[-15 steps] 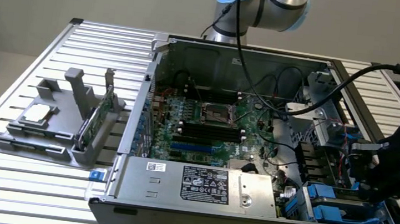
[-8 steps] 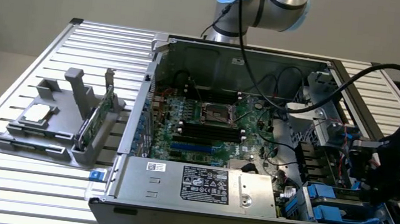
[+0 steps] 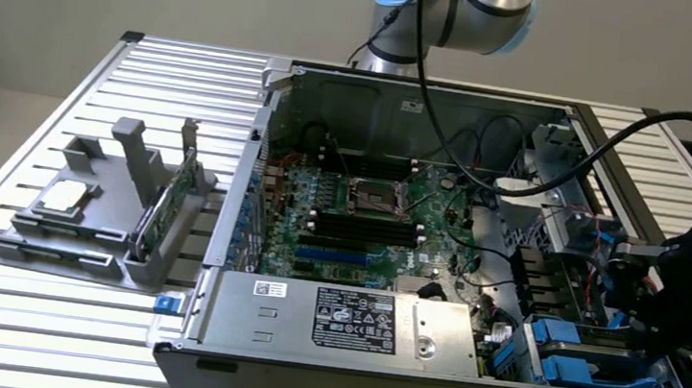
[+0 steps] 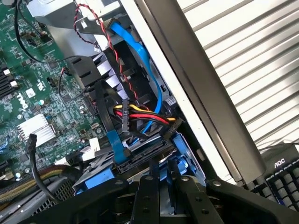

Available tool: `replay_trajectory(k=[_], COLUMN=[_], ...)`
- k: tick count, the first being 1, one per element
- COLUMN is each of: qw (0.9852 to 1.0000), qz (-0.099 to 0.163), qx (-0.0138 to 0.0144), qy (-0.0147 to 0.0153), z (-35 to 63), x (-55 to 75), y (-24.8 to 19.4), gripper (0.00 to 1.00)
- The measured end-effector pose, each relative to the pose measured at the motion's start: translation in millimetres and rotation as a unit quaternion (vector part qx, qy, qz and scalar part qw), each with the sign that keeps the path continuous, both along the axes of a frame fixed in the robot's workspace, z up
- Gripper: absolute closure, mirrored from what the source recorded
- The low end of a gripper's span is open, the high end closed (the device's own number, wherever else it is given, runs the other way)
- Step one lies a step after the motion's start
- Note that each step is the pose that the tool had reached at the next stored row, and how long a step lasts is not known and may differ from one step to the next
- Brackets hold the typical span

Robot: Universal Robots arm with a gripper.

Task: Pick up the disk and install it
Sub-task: 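Insert the first disk wire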

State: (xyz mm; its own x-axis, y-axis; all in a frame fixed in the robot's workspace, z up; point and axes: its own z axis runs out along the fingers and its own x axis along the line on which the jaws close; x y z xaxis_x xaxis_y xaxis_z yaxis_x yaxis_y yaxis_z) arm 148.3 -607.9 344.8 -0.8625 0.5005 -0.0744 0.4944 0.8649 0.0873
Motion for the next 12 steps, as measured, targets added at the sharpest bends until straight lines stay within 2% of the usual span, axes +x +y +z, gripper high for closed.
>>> replay_trajectory(k=[3, 5, 6, 9, 10, 12], qw=[1.0000, 1.0000, 1.0000, 0.9999, 0.9998, 0.9997], qz=[0.000, -0.001, -0.003, -0.007, -0.010, -0.017], qx=[0.0001, 0.0022, 0.0028, 0.0057, 0.0069, 0.0085], qy=[0.0001, 0.0001, 0.0018, 0.0143, 0.0163, 0.0184], z=[0.0, -0.1, 0.0, -0.1, 0.0, 0.0], x=[0.0, 0.0, 0.1, 0.1, 0.0, -0.1], y=[0.0, -0.2, -0.2, -0.2, -0.2, -0.2], gripper=[0.79, 0.79, 0.79, 0.79, 0.79, 0.79])
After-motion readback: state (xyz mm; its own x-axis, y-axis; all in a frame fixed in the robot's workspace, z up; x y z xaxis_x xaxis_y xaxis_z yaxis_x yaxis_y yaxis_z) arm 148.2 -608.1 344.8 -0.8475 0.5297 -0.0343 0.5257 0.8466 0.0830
